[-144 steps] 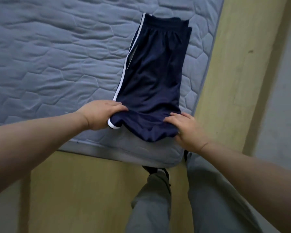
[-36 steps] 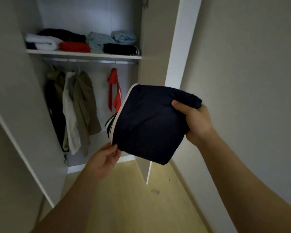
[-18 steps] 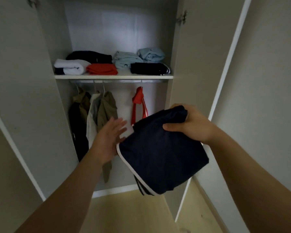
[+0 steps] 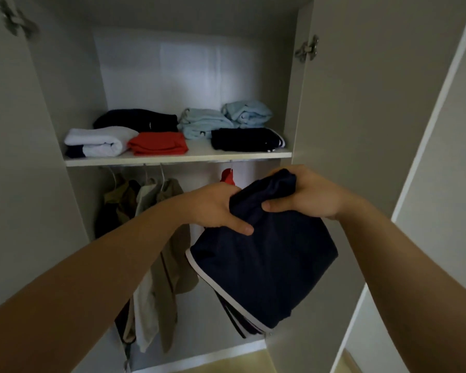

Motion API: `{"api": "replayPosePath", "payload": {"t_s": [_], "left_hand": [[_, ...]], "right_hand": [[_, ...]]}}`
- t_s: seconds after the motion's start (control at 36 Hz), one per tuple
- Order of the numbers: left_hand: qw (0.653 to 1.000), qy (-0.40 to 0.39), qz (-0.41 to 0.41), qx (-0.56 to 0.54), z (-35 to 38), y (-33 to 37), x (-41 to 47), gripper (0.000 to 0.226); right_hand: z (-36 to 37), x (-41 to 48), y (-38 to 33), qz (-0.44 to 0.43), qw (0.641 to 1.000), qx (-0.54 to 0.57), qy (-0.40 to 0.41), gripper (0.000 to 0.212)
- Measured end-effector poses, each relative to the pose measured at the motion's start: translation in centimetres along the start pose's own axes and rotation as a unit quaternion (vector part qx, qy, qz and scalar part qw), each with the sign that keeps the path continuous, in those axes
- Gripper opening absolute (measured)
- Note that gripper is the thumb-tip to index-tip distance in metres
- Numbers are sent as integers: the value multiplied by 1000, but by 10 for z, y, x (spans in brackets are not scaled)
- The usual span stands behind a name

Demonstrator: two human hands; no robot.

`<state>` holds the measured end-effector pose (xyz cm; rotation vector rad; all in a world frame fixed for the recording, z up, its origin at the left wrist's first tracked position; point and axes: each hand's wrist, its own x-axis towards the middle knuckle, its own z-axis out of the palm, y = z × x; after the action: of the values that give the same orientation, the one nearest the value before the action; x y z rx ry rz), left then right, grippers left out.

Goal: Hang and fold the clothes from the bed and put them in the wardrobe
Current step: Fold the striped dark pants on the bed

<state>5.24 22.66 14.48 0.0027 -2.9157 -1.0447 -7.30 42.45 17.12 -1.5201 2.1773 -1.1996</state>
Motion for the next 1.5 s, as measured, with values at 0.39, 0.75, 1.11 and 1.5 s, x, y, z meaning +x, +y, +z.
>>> {"api": "replayPosePath", "payload": {"t_s": [0.39,0.75,1.11,1.5], "left_hand": [[993,84,-14,-83,-116,14,137,48],[918,266,-128,-263,-190,3,259,28],[873,268,-148,-379,-227,-23,357,25],[826,214,-143,-502,-239,-124,409,37]], "right_hand": [[-107,158,28,-63,993,34,94,53],[-80,227,84,-123,895,-155,399,70],[-63,301,142,-8,884,-280,374,103],[-101,371,160,-93,818,-447,349,37]]}}
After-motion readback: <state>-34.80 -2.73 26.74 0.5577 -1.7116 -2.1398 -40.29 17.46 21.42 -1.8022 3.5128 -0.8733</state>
